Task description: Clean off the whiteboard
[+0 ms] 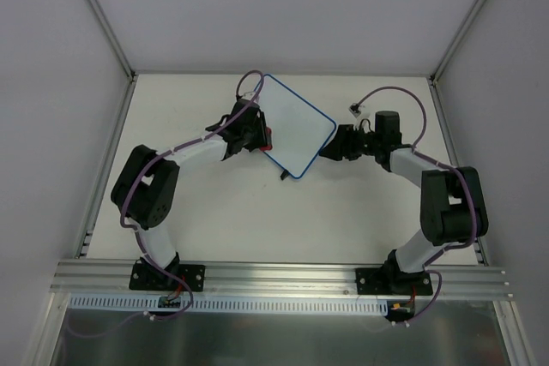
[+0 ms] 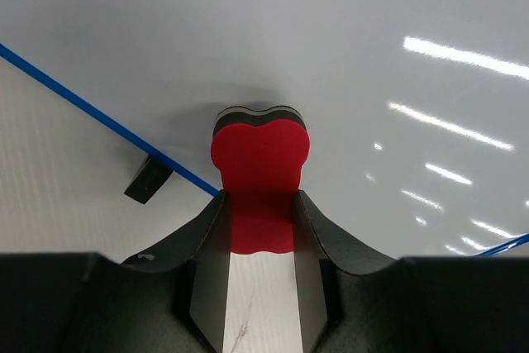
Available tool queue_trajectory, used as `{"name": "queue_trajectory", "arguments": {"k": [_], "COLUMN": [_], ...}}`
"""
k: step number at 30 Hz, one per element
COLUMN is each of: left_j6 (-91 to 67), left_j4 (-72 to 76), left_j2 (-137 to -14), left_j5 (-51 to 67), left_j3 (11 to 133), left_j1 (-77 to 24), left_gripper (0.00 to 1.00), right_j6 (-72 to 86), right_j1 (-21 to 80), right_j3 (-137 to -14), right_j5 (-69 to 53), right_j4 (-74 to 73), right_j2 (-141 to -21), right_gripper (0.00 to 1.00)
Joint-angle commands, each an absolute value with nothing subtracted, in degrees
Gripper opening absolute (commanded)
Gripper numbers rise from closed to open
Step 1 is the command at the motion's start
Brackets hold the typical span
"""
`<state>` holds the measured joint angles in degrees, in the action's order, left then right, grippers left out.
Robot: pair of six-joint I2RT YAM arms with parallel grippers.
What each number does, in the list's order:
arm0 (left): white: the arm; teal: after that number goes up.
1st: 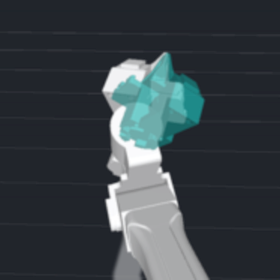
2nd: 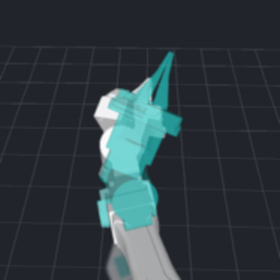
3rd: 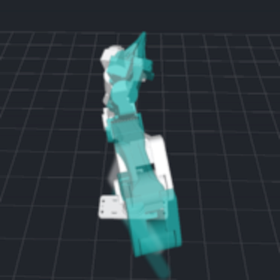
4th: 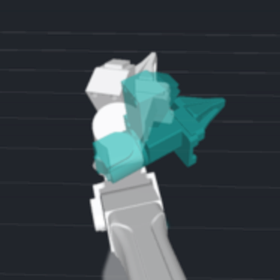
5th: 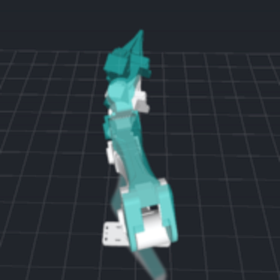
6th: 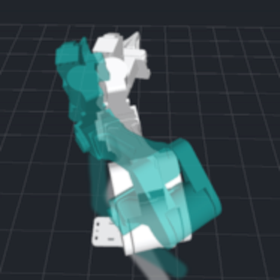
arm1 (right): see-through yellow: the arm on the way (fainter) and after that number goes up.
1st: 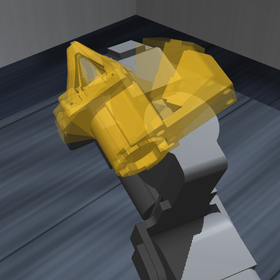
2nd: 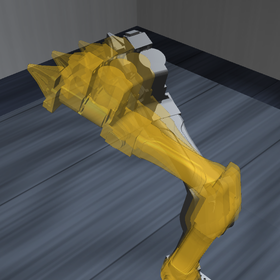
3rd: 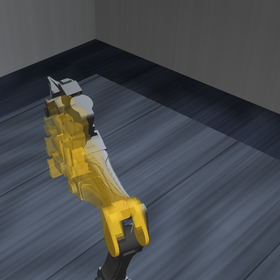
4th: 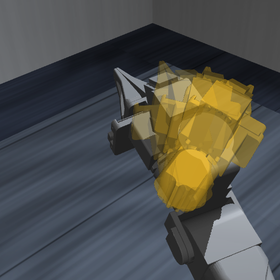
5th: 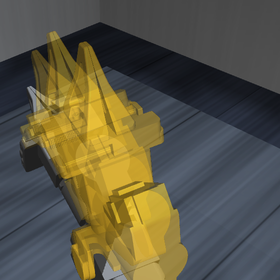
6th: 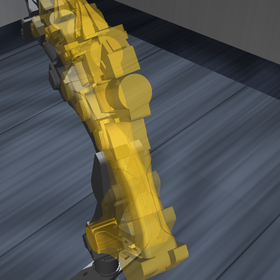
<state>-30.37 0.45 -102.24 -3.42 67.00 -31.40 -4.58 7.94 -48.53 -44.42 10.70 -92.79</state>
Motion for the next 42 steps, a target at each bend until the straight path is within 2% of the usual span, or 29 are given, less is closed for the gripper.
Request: {"name": "queue_trajectory", "arguments": {"k": [1, 15, 22, 25, 26, 28, 29, 34, 35, 42], "left_j6": [-33.0, -38.2, -39.4, -39.8, -39.9, -40.4, -40.7, -42.0, -42.3, -44.6], "left_j4": [6.6, 12.3, 14.1, 14.5, 14.5, 14.9, 15.0, 15.6, 15.7, 16.2], "left_j2": [-102.9, -104.5, -106.1, -106.3, -106.3, -106.5, -106.9, -108.1, -108.2, -110.1], "left_j5": [-1.6, -1.4, -0.2, -0.2, -0.2, -0.2, -0.2, 1.2, 1.3, 1.6], "left_j3": [66.6, 63.0, 62.7, 62.1, 62.1, 61.7, 61.6, 61.6, 61.6, 62.9], "left_j1": [-31.1, -29.1, -29.2, -29.4, -29.4, -29.8, -29.9, -31.8, -32.1, -35.3], "left_gripper": [0.0, 0.0, 0.0, 0.0, 0.0, 0.0, 0.0, 0.0, 0.0, 0.0], "right_j6": [-3.9, -0.2, 2.0, 2.5, 2.6, 2.7, 2.7, 2.8, 2.7, 2.5], "right_j1": [7.6, 7.5, 7.6, 7.6, 7.6, 7.7, 7.7, 8.3, 8.3, 8.8], "right_j3": [-51.2, -50.8, -50.9, -50.8, -50.9, -50.8, -50.7, -50.4, -50.3, -49.9], "right_j5": [-45.5, -46.5, -47.4, -47.8, -48.1, -48.4, -48.5, -49.0, -49.1, -49.3], "right_j4": [14.0, 19.9, 22.4, 23.3, 23.6, 23.9, 24.1, 24.3, 24.4, 24.3], "right_j2": [-93.5, -95.5, -96.6, -97.0, -97.3, -97.6, -97.8, -98.3, -98.4, -98.9], "right_gripper": [0.67, 0.61, 0.53, 0.47, 0.41, 0.35, 0.26, 0.07, 0.0, 0.0]}}
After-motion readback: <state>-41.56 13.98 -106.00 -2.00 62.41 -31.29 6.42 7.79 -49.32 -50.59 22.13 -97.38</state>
